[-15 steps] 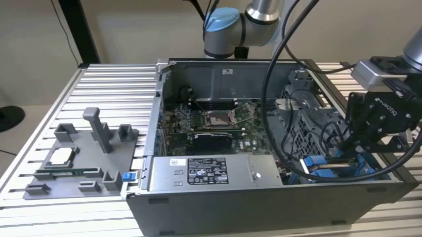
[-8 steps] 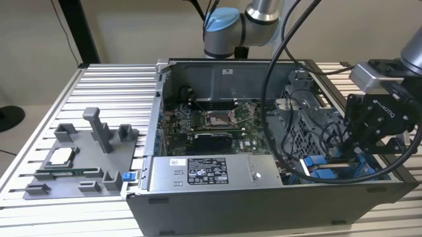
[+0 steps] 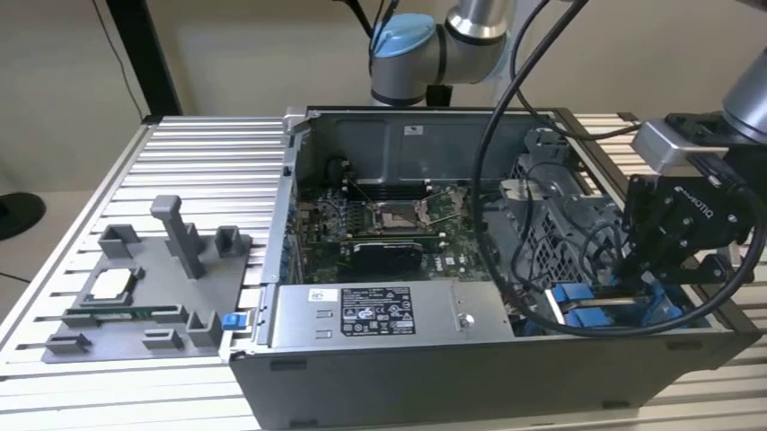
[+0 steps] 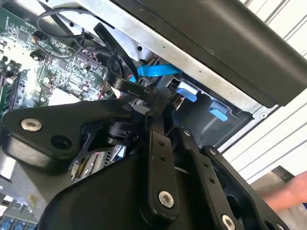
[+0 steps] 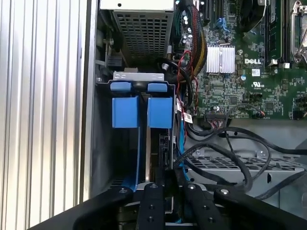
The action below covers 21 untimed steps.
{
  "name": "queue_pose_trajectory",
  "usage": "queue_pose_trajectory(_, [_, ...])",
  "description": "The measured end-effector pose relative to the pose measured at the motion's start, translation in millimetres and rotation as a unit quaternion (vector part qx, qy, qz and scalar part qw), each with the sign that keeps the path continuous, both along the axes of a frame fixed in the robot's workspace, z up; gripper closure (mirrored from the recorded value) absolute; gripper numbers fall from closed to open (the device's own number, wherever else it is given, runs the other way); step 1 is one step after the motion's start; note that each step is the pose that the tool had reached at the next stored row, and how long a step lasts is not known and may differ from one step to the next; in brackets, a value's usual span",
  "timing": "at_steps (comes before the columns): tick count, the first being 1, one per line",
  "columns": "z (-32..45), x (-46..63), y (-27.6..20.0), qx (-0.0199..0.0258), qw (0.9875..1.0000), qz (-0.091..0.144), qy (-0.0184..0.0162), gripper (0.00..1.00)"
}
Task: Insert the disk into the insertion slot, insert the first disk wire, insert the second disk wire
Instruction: 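Insert the first disk wire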
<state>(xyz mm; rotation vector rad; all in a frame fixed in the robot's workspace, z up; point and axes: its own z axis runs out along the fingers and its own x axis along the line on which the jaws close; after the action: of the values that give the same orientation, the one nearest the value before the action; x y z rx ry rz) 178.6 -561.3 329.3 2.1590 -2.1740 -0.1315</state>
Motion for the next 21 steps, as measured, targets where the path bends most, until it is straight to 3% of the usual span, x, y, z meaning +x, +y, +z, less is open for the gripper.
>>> queue_pose_trajectory(12, [48.9,-0.1,0.0,-0.0008,1.0,0.0,0.0,0.0])
queue_pose_trajectory(21, [50.3,-0.2,0.0,-0.0006,1.0,0.0,0.0,0.0])
